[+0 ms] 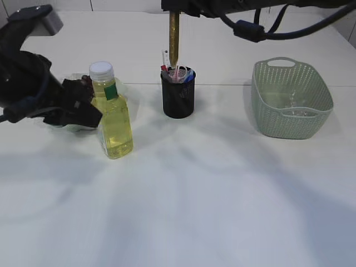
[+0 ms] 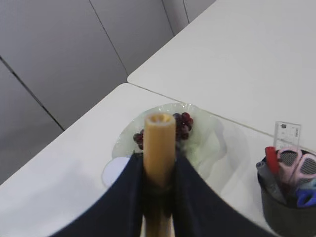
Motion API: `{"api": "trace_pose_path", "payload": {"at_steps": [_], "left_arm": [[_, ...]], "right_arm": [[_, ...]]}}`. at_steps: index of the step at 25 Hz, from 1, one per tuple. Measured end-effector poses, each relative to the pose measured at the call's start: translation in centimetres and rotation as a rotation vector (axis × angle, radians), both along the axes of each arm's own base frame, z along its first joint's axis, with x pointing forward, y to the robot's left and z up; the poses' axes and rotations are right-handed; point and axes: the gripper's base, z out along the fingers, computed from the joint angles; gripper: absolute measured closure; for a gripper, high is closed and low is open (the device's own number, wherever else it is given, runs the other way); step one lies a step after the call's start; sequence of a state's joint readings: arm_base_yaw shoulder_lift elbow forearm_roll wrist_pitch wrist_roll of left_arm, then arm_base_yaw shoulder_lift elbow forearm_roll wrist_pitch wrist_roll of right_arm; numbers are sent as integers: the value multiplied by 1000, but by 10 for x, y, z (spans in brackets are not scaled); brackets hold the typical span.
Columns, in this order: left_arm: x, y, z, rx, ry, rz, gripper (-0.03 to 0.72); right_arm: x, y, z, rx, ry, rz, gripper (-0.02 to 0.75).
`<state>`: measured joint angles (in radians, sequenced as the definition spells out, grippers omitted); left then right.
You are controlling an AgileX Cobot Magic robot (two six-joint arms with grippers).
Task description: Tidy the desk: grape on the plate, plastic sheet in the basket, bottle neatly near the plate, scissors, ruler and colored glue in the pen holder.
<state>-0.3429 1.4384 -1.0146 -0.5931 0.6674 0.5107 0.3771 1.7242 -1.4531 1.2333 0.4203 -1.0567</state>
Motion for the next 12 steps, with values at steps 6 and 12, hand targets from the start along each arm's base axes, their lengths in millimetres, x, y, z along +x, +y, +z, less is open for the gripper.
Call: {"api": "trace_pose_path", "payload": {"at_steps": [6, 12], "left_arm": [[5, 21, -9, 204, 18, 151, 360], [16, 36, -22, 254, 65, 262, 360]], "right_arm": [[41, -2, -10, -32, -44, -26, 595], [86, -9, -28, -60, -84, -64, 596]]}}
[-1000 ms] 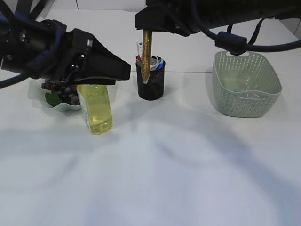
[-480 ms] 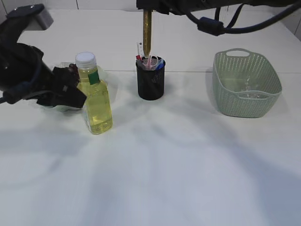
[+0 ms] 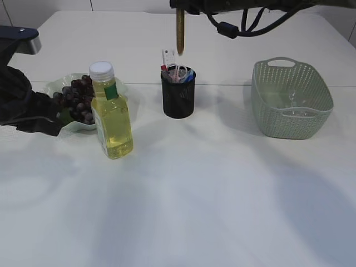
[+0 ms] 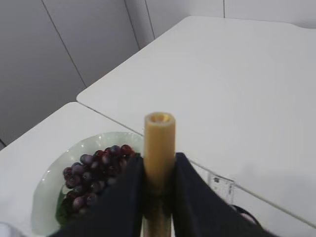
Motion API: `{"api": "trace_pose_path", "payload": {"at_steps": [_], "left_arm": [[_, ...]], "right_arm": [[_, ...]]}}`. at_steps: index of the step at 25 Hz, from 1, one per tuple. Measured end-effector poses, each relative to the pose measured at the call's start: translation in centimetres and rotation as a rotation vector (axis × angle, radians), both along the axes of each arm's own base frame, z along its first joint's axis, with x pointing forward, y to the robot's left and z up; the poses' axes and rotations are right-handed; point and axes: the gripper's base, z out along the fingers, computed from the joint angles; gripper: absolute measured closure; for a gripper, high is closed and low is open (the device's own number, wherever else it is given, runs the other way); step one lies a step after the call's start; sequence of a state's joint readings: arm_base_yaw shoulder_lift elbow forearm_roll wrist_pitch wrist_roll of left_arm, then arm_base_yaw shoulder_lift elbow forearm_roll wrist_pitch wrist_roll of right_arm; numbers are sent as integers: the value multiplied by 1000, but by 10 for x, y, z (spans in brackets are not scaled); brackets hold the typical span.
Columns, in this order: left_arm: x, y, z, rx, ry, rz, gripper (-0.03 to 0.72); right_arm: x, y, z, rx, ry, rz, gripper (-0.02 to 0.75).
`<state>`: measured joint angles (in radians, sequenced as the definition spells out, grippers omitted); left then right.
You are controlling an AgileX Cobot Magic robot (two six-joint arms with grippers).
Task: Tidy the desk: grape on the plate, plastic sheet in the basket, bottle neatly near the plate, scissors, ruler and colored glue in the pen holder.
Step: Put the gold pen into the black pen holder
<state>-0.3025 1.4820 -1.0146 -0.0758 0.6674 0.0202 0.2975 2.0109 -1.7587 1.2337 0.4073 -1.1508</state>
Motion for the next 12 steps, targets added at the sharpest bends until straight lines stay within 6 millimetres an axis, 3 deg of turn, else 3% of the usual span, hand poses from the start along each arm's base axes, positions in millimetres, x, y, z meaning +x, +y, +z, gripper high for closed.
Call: {"api": "trace_pose_path", "payload": {"at_steps": [5, 12], "left_arm": [[13, 16, -18, 14, 59, 69, 362], [18, 24, -39, 51, 149, 87, 395]], "right_arm": [[28, 2, -23, -15, -3, -10, 596], [47, 9, -59, -73, -15, 21, 596]]}}
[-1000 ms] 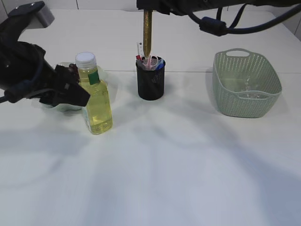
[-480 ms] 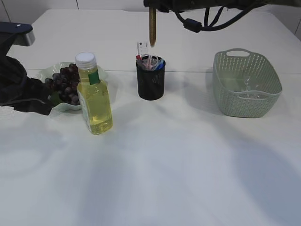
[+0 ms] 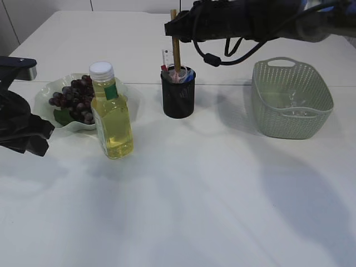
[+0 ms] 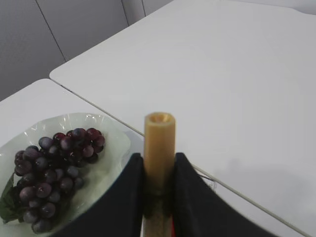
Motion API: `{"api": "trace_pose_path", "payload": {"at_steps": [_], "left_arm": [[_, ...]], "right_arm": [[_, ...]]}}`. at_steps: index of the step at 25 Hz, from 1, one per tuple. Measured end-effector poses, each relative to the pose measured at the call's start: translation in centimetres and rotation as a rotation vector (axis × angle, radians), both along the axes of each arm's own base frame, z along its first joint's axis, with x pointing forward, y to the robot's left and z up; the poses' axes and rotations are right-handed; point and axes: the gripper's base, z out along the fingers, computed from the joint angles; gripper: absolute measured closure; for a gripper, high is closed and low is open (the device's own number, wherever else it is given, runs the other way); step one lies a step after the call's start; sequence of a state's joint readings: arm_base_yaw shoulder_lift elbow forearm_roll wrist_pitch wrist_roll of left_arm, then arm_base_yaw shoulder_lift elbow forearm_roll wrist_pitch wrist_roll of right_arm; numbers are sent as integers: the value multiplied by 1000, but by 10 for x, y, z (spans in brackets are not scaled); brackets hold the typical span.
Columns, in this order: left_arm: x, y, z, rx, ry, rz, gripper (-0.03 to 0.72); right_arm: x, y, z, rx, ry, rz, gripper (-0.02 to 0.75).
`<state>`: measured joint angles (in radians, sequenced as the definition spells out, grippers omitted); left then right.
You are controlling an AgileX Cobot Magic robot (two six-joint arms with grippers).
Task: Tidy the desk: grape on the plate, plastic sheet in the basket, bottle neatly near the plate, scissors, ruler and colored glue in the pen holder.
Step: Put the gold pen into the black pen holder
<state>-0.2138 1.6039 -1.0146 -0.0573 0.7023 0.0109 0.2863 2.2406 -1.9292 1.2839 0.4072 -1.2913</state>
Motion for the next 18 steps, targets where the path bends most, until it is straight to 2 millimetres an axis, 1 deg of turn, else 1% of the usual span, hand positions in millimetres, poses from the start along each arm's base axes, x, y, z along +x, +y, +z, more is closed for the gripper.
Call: {"api": "trace_pose_path", "payload": {"at_steps": [7, 14, 18], "left_arm": [[-1, 0, -1, 4, 11, -2, 409], [-1, 0, -1, 5, 17, -2, 412], [-1, 0, -1, 5, 17, -2, 419]], "right_arm": [[11, 4, -26, 11, -67, 8, 596], [15, 3, -26, 6, -146, -11, 596], [17, 3, -33, 0, -136, -12, 595]]}}
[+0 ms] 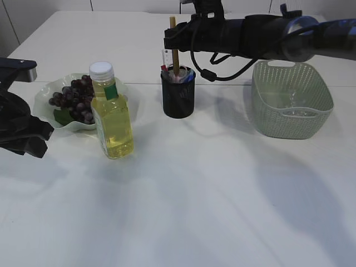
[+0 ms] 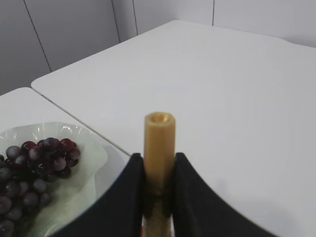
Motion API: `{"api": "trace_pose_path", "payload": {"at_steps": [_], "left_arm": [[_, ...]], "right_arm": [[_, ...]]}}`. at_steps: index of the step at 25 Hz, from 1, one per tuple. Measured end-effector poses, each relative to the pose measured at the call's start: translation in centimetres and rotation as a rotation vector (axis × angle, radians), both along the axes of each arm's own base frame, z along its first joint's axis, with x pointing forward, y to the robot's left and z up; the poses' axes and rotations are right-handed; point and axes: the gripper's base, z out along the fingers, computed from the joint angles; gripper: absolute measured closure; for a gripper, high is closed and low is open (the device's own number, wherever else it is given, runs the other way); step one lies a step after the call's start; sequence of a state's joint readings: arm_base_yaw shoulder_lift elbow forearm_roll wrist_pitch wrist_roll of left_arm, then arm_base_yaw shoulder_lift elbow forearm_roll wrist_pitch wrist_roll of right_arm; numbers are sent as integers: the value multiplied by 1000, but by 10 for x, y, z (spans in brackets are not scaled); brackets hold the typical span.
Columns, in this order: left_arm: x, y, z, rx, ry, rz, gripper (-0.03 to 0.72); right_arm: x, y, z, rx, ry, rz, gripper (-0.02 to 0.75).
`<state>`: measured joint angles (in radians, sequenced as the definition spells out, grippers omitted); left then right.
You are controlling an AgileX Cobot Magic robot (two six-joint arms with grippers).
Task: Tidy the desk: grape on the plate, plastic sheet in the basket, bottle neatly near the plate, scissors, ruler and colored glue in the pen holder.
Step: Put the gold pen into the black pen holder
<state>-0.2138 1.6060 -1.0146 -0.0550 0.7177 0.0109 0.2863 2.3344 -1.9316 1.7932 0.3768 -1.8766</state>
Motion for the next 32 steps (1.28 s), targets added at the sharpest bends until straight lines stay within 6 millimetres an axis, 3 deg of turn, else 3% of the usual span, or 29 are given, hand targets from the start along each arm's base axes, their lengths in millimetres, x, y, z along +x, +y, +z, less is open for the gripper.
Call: {"api": "trace_pose_path", "payload": {"at_steps": [3, 8, 11, 18, 22, 26, 32], "left_arm": [[0, 0, 0, 0, 0, 0, 420], [0, 0, 0, 0, 0, 0, 428], [0, 0, 0, 0, 0, 0, 429], [-1, 0, 0, 1, 7, 0, 430], [-1, 0, 0, 2, 11, -1, 430], [-2, 0, -1, 4, 23, -1, 430], [-2, 0, -1, 5, 28, -1, 431]], "right_arm": [[0, 0, -1, -2, 0, -2, 574], [0, 0, -1, -2, 2, -4, 406], [0, 0, -1, 28, 25, -13, 362], [-1, -4, -1, 52, 137, -61, 353], [-12, -8, 18, 2, 205, -39, 353], [-32, -14, 34, -82, 407, -23, 353], [-66, -45, 52, -351, 703, -185, 353]]}}
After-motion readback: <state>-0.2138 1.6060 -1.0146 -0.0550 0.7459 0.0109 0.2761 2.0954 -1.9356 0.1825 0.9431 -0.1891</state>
